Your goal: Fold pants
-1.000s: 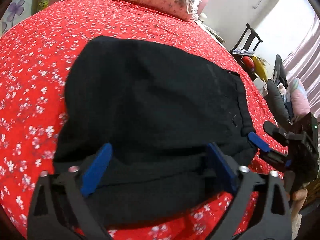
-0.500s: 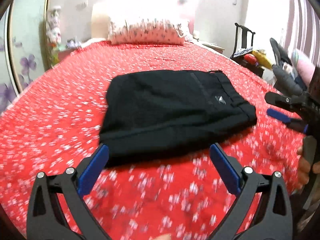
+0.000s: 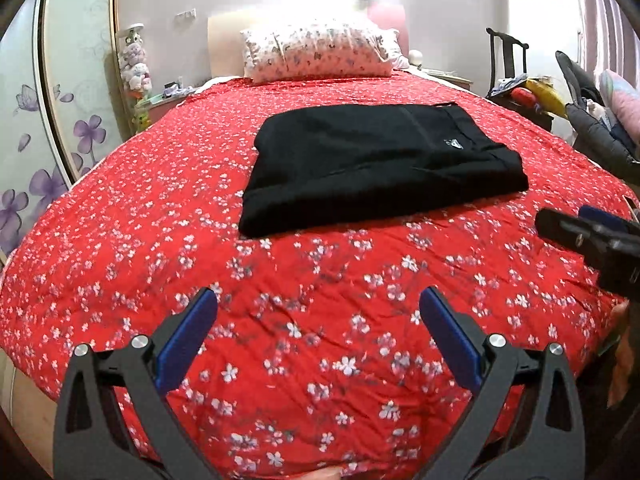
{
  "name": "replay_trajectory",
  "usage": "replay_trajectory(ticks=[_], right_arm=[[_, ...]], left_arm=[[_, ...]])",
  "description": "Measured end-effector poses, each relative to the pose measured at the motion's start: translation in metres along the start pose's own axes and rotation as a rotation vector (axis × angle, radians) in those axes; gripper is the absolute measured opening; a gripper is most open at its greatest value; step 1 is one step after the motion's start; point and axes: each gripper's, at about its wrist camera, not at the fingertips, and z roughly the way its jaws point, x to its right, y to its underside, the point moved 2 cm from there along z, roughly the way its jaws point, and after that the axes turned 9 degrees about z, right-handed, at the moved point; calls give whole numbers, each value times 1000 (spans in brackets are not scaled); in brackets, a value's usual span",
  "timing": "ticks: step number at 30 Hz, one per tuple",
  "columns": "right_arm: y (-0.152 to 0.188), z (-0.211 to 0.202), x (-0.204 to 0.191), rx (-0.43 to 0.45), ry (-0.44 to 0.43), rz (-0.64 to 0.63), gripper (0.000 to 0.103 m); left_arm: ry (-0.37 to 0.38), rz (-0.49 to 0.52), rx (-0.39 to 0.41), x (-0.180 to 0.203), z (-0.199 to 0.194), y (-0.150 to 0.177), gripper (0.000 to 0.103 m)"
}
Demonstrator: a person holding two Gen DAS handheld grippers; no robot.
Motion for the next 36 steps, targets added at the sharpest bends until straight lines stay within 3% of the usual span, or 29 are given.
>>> replay_trajectory(ticks=[8,36], right_arm=[[9,-1,-7,30,123,-79,102],[22,17,-15,-28,181,-77,102]], left_arm=[[0,-1,-31,1,9,9,101],[-10,33,-52,16,20,8,101]])
